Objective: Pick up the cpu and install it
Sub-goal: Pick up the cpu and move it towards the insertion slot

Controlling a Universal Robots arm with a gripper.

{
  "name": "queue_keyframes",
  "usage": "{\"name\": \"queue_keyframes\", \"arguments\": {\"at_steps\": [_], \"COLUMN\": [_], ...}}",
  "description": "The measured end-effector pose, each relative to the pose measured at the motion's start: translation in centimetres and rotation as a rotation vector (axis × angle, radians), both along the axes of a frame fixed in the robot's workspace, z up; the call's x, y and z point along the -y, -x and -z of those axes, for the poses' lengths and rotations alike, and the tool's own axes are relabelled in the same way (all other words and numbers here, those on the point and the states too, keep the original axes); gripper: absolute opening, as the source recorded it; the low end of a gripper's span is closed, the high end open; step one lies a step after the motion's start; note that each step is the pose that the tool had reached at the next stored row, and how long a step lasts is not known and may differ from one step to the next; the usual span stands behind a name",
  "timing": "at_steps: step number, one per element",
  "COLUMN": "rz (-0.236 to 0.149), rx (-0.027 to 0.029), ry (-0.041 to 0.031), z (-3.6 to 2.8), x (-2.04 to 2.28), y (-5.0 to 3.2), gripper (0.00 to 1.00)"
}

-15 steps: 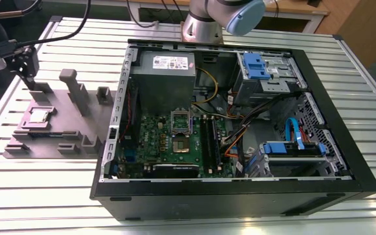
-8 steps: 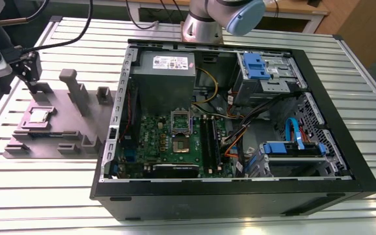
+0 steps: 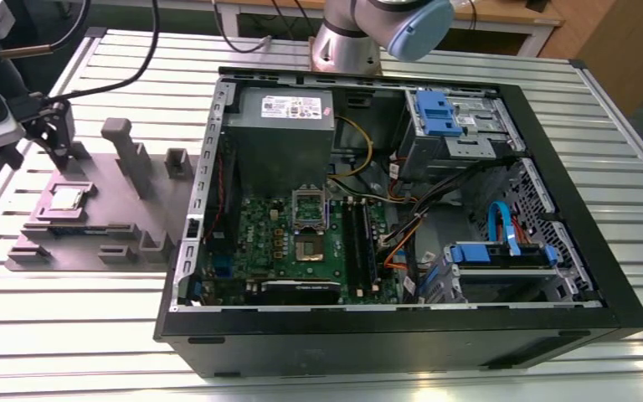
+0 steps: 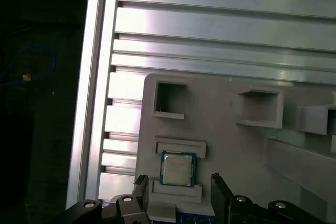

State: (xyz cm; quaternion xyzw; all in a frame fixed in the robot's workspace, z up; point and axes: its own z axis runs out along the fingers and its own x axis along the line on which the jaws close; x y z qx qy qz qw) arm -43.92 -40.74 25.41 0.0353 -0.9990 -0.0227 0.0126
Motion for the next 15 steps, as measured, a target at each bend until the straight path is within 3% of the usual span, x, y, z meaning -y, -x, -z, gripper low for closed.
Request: {"name": "queue_keyframes", "arguments": {"at_steps": [10, 15], "rz": [0.004, 0.005], "rx": [0.0001, -0.0037], "ry": [-0.0002, -0.0002], "z": [0.18, 0.20], "x": [0.01, 0.02], "y": [-0.03, -0.10], "gripper": [0.59, 0.59]}}
